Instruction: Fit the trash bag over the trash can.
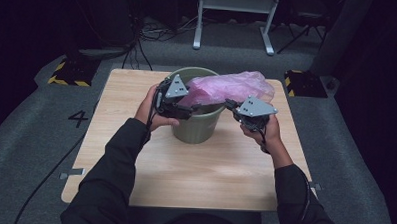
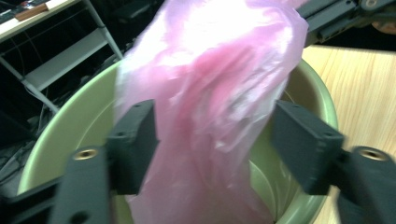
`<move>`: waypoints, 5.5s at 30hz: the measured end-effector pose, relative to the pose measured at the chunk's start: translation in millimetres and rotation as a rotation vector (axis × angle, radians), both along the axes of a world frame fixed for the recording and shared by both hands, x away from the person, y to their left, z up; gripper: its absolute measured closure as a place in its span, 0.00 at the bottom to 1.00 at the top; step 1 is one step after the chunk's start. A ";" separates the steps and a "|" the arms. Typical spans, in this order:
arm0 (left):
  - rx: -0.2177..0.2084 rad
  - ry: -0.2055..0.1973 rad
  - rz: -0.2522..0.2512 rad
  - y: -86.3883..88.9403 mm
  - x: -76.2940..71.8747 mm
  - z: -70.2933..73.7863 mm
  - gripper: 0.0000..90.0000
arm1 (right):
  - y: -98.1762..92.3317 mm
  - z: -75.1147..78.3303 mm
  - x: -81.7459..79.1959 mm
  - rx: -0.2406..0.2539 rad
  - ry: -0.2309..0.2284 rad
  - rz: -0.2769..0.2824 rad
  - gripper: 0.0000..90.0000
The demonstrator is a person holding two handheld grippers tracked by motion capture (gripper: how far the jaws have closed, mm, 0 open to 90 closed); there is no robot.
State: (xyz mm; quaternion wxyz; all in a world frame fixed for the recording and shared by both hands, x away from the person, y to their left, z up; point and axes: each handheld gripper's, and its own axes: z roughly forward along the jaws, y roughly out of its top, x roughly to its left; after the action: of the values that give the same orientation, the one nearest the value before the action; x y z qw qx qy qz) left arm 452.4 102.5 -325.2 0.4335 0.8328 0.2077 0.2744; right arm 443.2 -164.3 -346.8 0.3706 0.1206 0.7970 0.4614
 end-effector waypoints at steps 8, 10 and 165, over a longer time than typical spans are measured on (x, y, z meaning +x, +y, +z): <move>0.113 -0.014 0.016 -6.1 3.2 -3.8 0.88 | -4.3 2.4 -10.2 0.019 0.000 0.048 0.87; 0.102 -0.018 0.016 -3.8 3.5 -4.1 0.95 | -8.0 1.9 -14.1 0.038 -0.009 0.064 0.85; -0.147 -0.086 0.070 30.2 -32.2 -3.0 0.43 | 9.3 7.7 -28.7 0.114 0.112 0.118 0.98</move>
State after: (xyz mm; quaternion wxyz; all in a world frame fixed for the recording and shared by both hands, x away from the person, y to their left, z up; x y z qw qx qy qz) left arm 420.2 132.7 -328.3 0.4920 0.7786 0.2374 0.3088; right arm 414.5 -155.0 -339.1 0.2902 0.1199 0.7945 0.5197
